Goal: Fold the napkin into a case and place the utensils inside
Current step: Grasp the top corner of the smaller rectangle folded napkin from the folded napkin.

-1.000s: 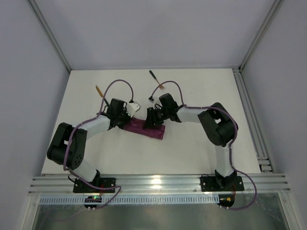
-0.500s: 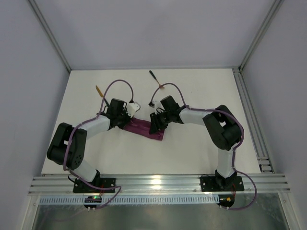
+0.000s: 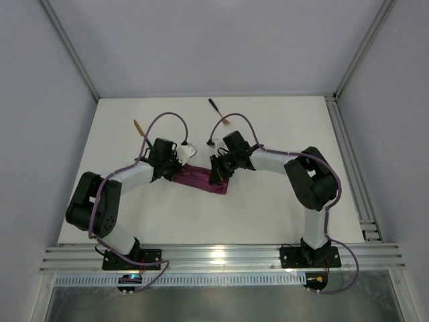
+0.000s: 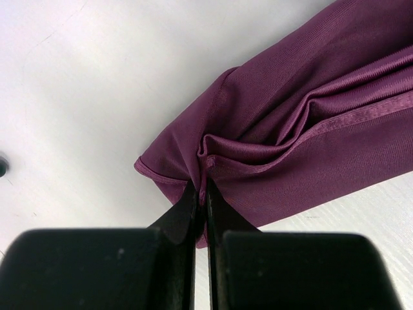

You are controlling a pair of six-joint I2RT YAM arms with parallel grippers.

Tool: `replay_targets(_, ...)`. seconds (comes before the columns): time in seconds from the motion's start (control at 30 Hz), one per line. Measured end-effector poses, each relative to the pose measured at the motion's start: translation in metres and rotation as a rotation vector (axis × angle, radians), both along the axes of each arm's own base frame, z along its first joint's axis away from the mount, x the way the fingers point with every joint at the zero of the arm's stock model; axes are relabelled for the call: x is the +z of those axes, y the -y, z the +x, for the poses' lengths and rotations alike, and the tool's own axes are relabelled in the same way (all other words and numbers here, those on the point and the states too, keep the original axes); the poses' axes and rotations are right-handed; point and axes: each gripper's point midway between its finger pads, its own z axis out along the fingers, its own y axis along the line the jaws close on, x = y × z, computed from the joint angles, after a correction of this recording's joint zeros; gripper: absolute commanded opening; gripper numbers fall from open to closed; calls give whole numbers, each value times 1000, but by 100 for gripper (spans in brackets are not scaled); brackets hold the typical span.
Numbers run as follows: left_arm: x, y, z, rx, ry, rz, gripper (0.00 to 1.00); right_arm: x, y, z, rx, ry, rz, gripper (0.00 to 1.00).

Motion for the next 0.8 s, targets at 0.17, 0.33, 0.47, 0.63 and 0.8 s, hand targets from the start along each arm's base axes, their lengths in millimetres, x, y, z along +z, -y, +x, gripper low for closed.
replay_targets(0.17,0,0,0,-9,3,6,0,4,3,10,-54,-10,0,6)
replay_targets(0.33,0,1,0,-25,5,5,0,6,12,28,-140,-19,3,9)
replay_targets(0.47,0,2,0,-36,8,3,0,13,12,42,-180,-3,3,11)
replay_targets(0.63,0,1,1,-37,10,7,0,25,5,60,-207,27,16,30)
replay_targets(0.8,0,1,1,-31,10,10,0,28,9,73,-241,67,-18,42)
